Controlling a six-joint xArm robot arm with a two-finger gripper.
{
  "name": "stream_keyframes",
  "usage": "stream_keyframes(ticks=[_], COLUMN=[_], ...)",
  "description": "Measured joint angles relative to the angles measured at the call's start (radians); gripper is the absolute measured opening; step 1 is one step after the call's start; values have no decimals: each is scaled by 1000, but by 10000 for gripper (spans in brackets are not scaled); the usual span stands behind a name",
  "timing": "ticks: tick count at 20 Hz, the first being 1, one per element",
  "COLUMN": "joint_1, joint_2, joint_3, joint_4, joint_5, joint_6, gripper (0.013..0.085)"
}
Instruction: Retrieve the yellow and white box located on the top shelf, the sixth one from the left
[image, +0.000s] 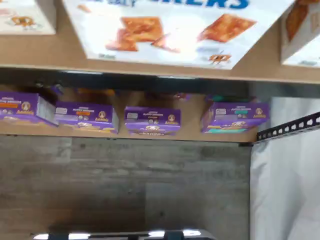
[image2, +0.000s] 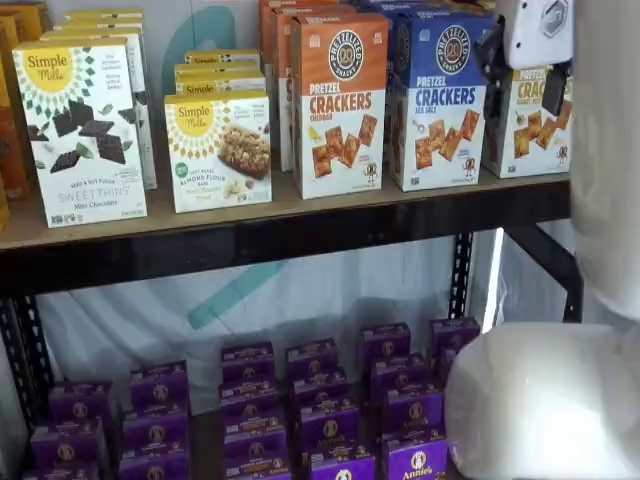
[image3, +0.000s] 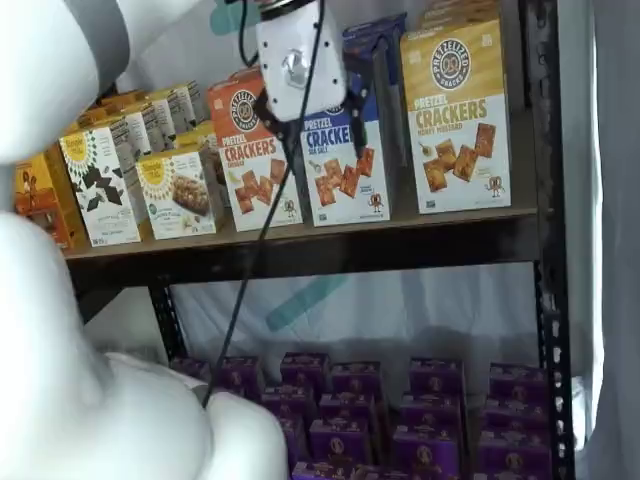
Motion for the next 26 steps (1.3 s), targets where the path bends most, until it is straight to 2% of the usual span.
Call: stream_keyframes(ticks=[5,11,15,20,26], joint_1=[-103,-183,-245,-280,-296], joint_2=[54,115,168,208,230], joint_3=[-18,-54,-106,-152,-178], joint_4=[36,63,99,119,119], joint_5=[-58,-105,-129,-123,-126], joint_6=[-95,-171,-228,-260,-275], gripper=[850,850,850,850,850])
